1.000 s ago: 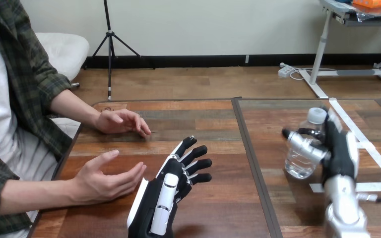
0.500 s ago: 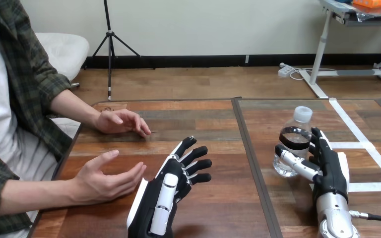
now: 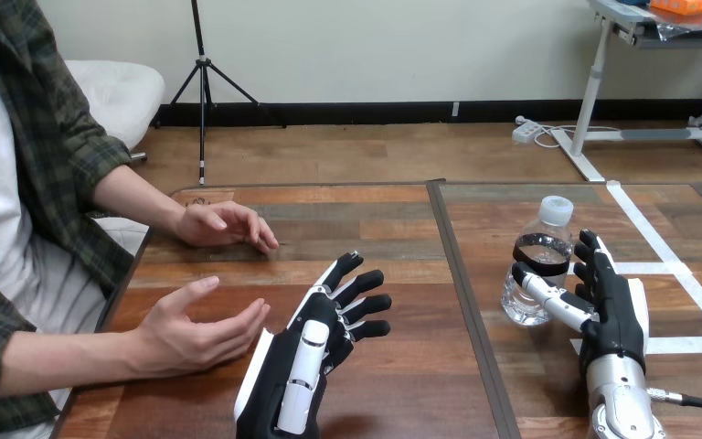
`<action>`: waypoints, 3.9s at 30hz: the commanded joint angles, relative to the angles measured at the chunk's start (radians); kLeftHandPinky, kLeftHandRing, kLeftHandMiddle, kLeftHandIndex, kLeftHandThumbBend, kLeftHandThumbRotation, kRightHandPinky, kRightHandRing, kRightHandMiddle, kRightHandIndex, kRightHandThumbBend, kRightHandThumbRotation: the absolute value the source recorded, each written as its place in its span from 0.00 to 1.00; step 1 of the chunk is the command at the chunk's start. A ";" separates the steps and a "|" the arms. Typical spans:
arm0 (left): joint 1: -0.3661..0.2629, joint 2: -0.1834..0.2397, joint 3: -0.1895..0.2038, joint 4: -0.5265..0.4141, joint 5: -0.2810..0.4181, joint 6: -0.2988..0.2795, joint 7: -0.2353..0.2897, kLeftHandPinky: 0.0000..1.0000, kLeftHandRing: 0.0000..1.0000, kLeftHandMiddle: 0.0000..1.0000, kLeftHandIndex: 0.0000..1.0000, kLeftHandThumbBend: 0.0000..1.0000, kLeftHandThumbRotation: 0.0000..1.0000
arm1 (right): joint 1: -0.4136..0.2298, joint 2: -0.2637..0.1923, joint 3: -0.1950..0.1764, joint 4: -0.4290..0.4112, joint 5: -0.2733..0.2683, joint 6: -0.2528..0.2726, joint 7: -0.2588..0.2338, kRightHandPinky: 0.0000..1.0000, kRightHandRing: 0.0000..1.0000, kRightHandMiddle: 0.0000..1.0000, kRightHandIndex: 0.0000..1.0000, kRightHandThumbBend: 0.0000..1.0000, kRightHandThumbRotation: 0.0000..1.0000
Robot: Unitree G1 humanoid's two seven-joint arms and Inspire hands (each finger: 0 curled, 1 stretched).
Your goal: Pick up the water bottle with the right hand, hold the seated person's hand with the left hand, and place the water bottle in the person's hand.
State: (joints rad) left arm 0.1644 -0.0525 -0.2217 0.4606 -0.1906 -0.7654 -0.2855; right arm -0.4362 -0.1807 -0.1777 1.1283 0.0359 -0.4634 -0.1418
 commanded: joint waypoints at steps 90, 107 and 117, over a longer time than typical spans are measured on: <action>-0.011 -0.058 0.000 -0.042 0.006 -0.035 0.021 0.71 0.79 0.83 0.89 0.48 1.00 | -0.238 -0.005 0.072 0.145 -0.141 0.075 -0.125 0.82 0.84 0.87 0.86 0.71 0.00; -0.007 -0.053 0.003 -0.042 0.007 -0.041 0.020 0.72 0.80 0.84 0.90 0.47 1.00 | -0.254 0.012 0.064 0.153 -0.142 0.080 -0.219 0.56 0.60 0.64 0.67 0.73 0.00; -0.006 -0.055 0.003 -0.040 0.003 -0.041 0.020 0.73 0.80 0.84 0.91 0.47 1.00 | -0.257 0.015 0.069 0.153 -0.147 0.082 -0.264 0.46 0.50 0.54 0.57 0.73 0.00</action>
State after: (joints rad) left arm 0.1809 -0.0521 -0.2214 0.4605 -0.1881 -0.7831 -0.2676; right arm -0.5949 -0.1777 -0.1130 1.2785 -0.0988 -0.3794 -0.3814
